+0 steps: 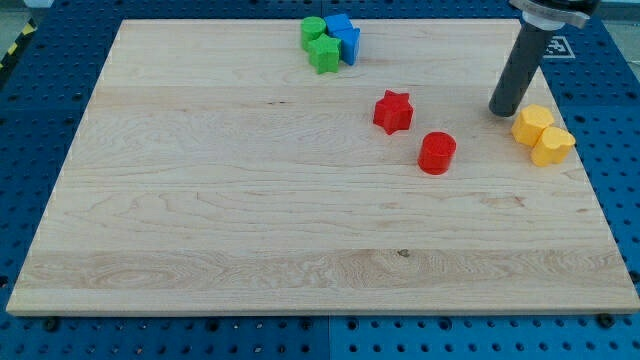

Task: Move your arm towards the red star

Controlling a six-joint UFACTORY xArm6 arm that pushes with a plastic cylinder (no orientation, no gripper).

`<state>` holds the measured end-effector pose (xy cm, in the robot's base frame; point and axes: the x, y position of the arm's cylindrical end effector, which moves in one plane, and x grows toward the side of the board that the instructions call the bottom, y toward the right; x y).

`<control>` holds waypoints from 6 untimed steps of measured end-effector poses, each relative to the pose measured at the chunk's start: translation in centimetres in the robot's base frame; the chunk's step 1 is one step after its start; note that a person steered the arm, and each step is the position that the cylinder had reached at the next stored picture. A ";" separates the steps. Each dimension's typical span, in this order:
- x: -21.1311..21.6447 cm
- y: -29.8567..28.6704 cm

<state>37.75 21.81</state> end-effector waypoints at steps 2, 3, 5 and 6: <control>0.6 -1.5; 0.6 -2.7; 0.6 -6.4; 0.8 -7.9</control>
